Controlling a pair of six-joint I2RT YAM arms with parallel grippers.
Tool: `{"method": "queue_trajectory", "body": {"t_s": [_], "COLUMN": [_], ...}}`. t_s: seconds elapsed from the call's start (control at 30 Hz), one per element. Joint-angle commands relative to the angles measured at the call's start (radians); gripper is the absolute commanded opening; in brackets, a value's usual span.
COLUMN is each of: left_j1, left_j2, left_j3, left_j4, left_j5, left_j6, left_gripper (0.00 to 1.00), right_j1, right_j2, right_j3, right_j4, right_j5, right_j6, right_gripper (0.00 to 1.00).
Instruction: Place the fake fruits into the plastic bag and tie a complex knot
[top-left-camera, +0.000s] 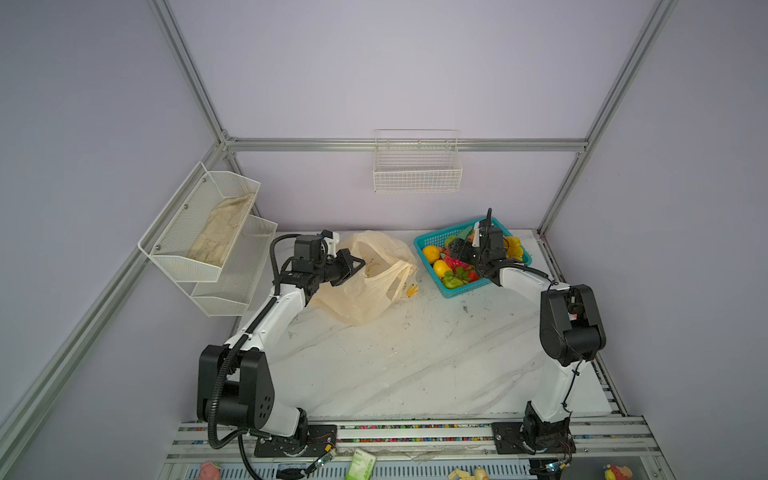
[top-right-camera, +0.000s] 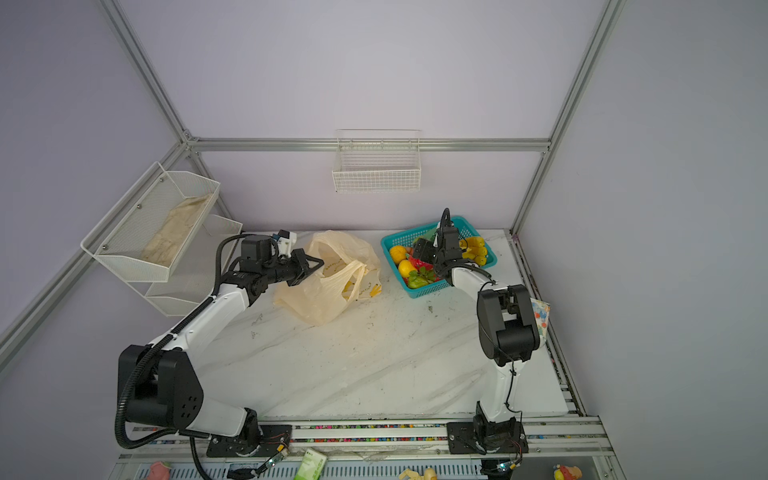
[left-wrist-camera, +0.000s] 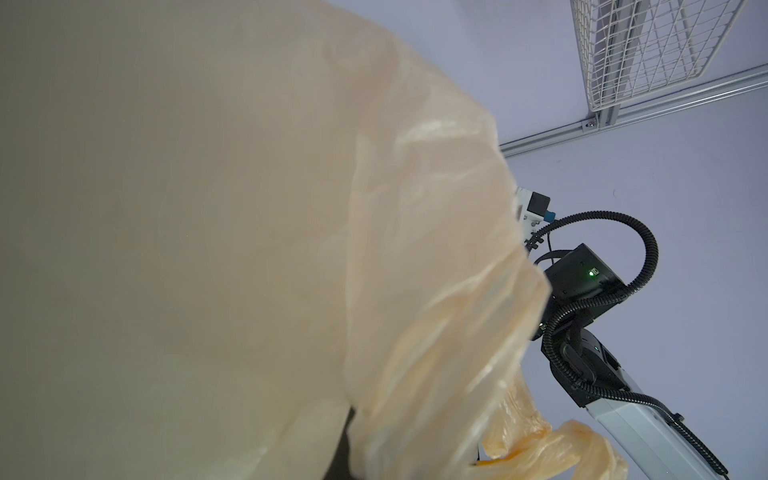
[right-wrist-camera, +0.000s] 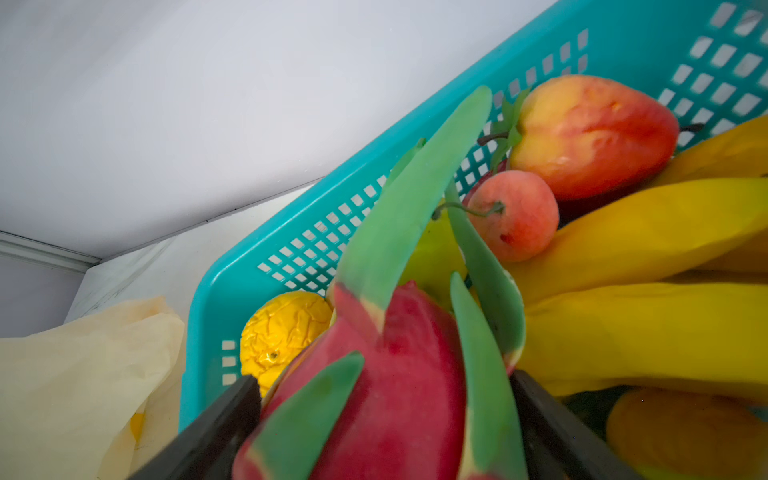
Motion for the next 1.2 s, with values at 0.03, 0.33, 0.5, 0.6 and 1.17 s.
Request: {"method": "queue_trajectory", "body": {"t_s": [0.03,0.33,0.5,0.6,1.17], "left_j1": [0.007,0.008,0.008,0.008,0.008], "left_j2": [-0.040,-0.032,-0.033,-0.032,-0.030], "left_j3": [-0.035,-0.037,-0.036,-0.039,-0.040], "left_j4": [0.042,0.049,0.053,0.055,0.062], "left_j5": [0.014,0.020,0.025,0.024,0.037], "left_j6": [0.025,0.019,0.016,0.016,0.005], "left_gripper": [0.00,0.00,0.00,0.00,0.00], "right_j1": [-0.003,-0.006,-0.012,-0.012,-0.056], "right_j2": [-0.106,-0.180,-0.160,-0.138,-0.133], "right_j3": [-0.037,-0.076,-0.052,-0.017,0.029], "right_j4": [0.059,0.089,0.034,-0.036,-0.166], "right_j5": [-0.012,-0.022,0.016,0.011,0.008], "right_j6": [0.021,0.040,0.026,-0.002,-0.065], "right_gripper": [0.42,0.30,0.41,0.58,0.97]}}
